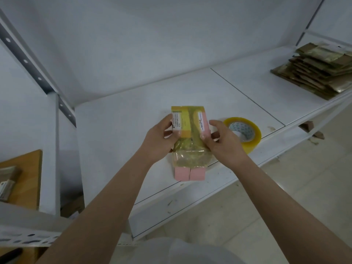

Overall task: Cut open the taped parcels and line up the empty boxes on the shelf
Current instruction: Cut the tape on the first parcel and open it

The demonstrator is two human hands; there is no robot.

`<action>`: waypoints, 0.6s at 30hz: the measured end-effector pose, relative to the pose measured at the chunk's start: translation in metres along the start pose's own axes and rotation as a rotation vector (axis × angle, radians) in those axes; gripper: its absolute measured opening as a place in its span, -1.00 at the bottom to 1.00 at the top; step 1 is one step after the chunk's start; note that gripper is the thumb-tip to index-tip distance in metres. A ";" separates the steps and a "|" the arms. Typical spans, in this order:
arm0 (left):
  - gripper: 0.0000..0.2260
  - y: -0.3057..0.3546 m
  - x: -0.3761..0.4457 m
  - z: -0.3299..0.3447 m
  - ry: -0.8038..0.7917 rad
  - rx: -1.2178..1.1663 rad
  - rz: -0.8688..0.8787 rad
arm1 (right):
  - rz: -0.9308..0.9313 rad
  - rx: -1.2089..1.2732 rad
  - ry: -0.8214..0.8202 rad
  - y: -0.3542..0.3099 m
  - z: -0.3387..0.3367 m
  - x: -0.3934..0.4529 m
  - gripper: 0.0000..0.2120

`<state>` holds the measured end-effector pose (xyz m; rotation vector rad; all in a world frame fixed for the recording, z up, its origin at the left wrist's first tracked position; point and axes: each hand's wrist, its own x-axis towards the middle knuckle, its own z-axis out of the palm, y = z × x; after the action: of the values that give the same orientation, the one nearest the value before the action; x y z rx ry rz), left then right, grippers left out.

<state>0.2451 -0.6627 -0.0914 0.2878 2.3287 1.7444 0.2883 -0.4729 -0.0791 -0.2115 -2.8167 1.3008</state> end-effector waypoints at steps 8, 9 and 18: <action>-0.53 -0.010 -0.034 0.014 0.273 0.226 0.147 | -0.149 0.092 -0.014 0.014 0.000 -0.017 -0.38; -0.43 -0.012 -0.040 0.018 0.276 0.221 0.152 | -0.159 0.097 -0.024 0.014 0.002 -0.020 -0.32; -0.54 -0.039 -0.053 0.040 0.383 0.155 0.267 | -0.241 0.011 0.041 0.024 0.011 -0.032 -0.27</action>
<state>0.3060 -0.6520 -0.1372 0.3266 2.8192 1.8789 0.3214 -0.4702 -0.1035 0.0975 -2.6967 1.2434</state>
